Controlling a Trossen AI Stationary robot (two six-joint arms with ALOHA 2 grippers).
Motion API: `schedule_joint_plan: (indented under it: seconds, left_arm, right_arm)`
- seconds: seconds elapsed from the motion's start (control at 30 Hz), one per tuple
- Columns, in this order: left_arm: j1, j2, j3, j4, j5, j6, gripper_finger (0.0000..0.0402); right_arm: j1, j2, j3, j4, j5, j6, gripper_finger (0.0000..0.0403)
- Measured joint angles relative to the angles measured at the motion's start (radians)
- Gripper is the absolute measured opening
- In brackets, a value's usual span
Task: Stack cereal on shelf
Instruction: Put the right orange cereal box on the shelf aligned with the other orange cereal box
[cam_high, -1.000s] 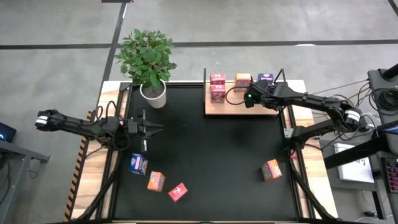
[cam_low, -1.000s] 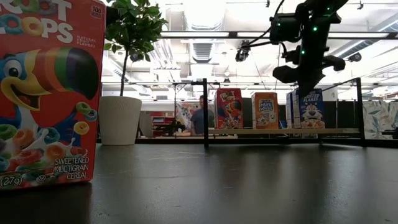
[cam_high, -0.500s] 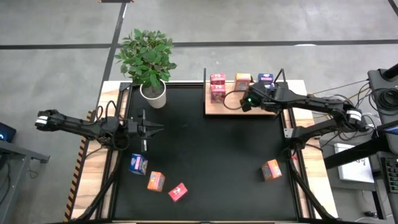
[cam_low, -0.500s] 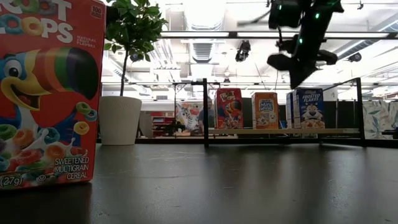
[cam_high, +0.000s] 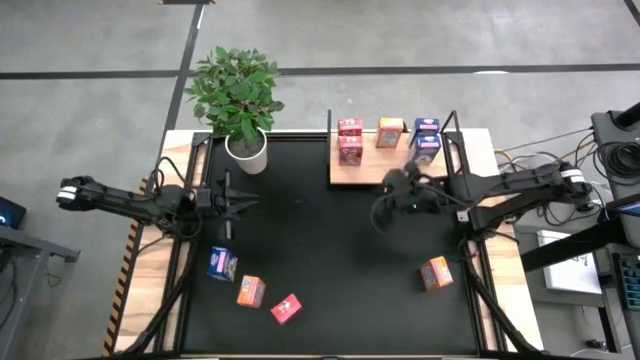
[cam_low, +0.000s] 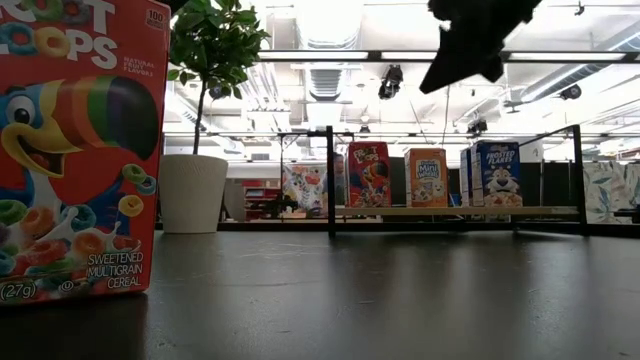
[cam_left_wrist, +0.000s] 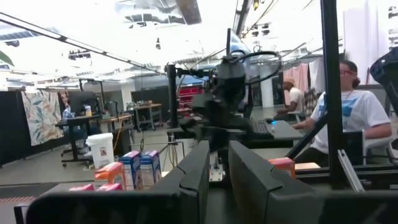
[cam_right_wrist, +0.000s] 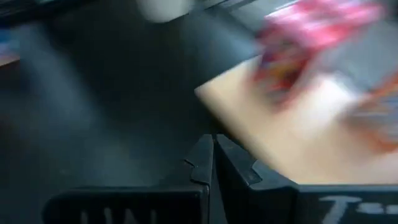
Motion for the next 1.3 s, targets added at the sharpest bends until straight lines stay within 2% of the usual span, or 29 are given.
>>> schedule_joint_plan:
  seconds: [0.1, 0.2, 0.3, 0.43, 0.53, 0.67, 0.9, 1.03, 1.3]
  left_arm:
    - [0.0, 0.0, 0.0, 0.0, 0.0, -0.014, 0.0045]
    - [0.0, 0.0, 0.0, 0.0, 0.0, -0.016, 0.0045]
    - [0.0, 0.0, 0.0, 0.001, 0.0, -0.016, 0.0045]
    - [0.0, 0.0, 0.0, 0.002, 0.0, -0.016, 0.0045]
    - [0.0, 0.0, 0.0, 0.002, 0.0, -0.008, 0.0045]
    - [0.0, 0.0, 0.0, 0.001, 0.0, 0.013, 0.0045]
    - [0.0, 0.0, 0.0, -0.005, 0.0, 0.028, 0.0045]
    - [0.0, 0.0, 0.0, -0.007, 0.0, 0.029, 0.0045]
    - [0.0, 0.001, 0.0, -0.013, 0.0, 0.037, 0.0045]
  right_arm:
    - [0.047, 0.008, 0.0, 0.01, -0.247, 0.06, 0.0009]
    - [0.064, 0.01, 0.002, -0.005, -0.477, 0.216, 0.0009]
    - [0.079, 0.01, 0.012, -0.104, -0.592, 0.457, 0.0009]
    - [0.122, 0.01, 0.055, -0.418, -0.698, 0.654, 0.0009]
    - [0.145, 0.01, 0.108, -0.675, -0.699, 0.824, 0.0009]
    - [0.187, 0.014, 0.159, -0.855, -0.702, 0.952, 0.0009]
    - [0.28, 0.024, 0.176, -0.808, -0.695, 1.101, 0.0022]
    - [0.373, 0.057, 0.172, -0.756, -0.708, 1.187, 0.0064]
    - [0.46, 0.132, 0.174, -0.762, -0.69, 1.237, 0.0192]
